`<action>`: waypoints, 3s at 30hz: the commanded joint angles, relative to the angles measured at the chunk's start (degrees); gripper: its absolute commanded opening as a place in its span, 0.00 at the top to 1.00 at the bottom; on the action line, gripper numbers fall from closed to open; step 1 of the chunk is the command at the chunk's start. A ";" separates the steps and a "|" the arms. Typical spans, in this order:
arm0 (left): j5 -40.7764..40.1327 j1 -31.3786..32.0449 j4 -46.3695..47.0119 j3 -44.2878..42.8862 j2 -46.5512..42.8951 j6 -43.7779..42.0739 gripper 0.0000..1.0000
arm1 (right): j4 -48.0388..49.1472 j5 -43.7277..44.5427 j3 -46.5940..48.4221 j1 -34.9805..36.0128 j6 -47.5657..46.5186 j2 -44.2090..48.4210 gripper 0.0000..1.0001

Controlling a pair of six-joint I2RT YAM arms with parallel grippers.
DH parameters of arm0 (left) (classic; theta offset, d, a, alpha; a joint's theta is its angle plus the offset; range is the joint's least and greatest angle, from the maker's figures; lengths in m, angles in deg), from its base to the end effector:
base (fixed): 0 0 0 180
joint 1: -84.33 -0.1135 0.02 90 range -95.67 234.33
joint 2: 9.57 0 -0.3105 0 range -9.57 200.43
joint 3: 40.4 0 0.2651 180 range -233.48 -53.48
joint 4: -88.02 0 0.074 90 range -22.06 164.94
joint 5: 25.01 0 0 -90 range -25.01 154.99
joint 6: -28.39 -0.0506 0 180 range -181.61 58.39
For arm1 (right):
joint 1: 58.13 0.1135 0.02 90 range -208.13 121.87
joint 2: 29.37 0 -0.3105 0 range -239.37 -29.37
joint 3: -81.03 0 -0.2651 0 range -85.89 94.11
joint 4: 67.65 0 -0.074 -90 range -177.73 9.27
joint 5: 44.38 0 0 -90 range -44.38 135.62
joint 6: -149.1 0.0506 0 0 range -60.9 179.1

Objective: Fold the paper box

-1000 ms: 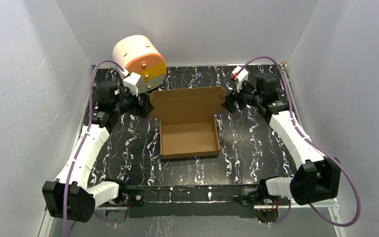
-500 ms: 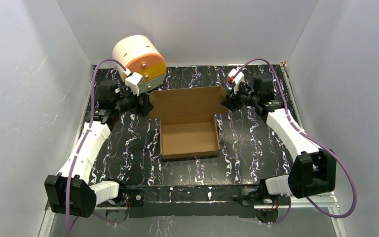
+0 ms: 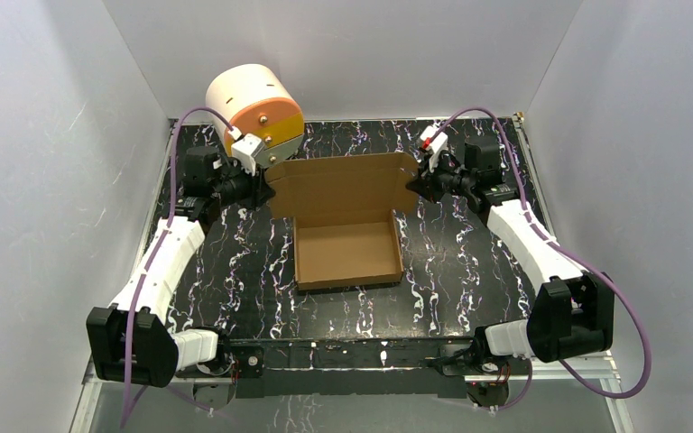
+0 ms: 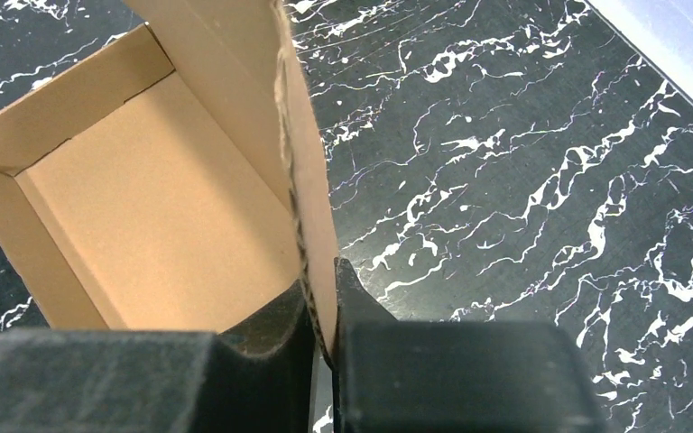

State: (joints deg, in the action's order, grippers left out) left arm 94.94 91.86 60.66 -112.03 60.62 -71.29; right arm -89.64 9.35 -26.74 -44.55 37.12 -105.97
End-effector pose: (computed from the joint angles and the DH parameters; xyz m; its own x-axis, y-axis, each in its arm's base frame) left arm 0.2800 -0.0625 0.3608 -0.3332 0.1910 -0.9233 0.6236 0.7791 -0.0639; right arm 0.2994 0.1031 0.3444 -0.1365 -0.3434 -0.9292 -0.8149 0.5723 -0.0918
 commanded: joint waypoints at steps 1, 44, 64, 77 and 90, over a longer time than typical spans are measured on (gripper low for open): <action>2.40 0.00 1.69 -0.16 -0.26 3.60 0.85 | 4.22 0.95 -1.08 0.27 6.02 2.04 0.88; -30.88 19.36 20.35 8.44 -4.18 36.02 0.91 | 18.51 69.12 -2.31 28.40 43.63 -0.82 0.86; -29.99 20.15 19.43 19.48 -12.64 42.44 0.90 | 20.38 72.61 -13.07 32.61 48.54 4.61 0.83; -30.72 24.05 25.00 19.55 -10.59 49.48 0.90 | 21.18 73.21 -13.46 35.14 49.85 3.66 0.82; -34.18 25.17 22.99 28.47 -18.27 49.79 0.82 | 21.72 69.89 -20.98 35.76 50.19 9.14 0.76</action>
State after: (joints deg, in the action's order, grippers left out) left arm 59.01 116.28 83.08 -85.08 45.63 -22.98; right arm -70.25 83.95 -45.10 -9.82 84.79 -99.87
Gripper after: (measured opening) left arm 0.157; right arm 0.218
